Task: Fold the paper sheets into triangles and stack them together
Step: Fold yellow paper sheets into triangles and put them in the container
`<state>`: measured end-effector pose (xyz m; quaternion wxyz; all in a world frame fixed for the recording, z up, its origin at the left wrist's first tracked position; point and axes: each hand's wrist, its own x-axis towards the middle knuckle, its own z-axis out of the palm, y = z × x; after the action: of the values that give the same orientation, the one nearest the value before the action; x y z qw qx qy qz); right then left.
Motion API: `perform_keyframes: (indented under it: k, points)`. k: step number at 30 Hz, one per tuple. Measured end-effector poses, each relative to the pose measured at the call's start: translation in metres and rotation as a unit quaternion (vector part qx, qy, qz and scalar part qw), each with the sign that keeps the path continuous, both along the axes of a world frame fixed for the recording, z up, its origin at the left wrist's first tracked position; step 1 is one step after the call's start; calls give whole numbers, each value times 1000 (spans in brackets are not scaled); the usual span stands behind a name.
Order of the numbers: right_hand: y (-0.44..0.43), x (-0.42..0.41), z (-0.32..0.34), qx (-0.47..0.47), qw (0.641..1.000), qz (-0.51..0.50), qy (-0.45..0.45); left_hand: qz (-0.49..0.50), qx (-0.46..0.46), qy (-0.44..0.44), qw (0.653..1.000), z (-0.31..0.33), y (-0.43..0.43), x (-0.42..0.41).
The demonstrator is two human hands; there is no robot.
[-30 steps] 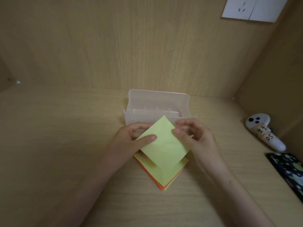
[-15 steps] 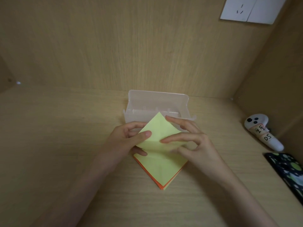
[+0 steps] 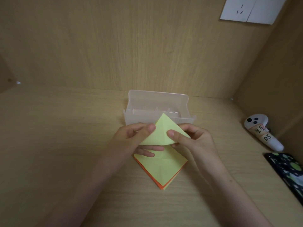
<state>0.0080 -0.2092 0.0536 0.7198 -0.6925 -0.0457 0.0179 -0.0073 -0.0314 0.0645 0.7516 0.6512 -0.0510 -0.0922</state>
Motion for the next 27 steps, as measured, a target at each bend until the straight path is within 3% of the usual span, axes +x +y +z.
perform_keyframes:
  k: [4,11,27]
  points:
    - [3,0,-3,34,999,-8,6,19,45,-11,999,-3,0,0]
    - [7,0,2,66,998,-7,-3,39,48,-15,998,-9,2,0]
    - [9,-2,9,29,999,-34,22,27,95,-23,995,-7,5,-5]
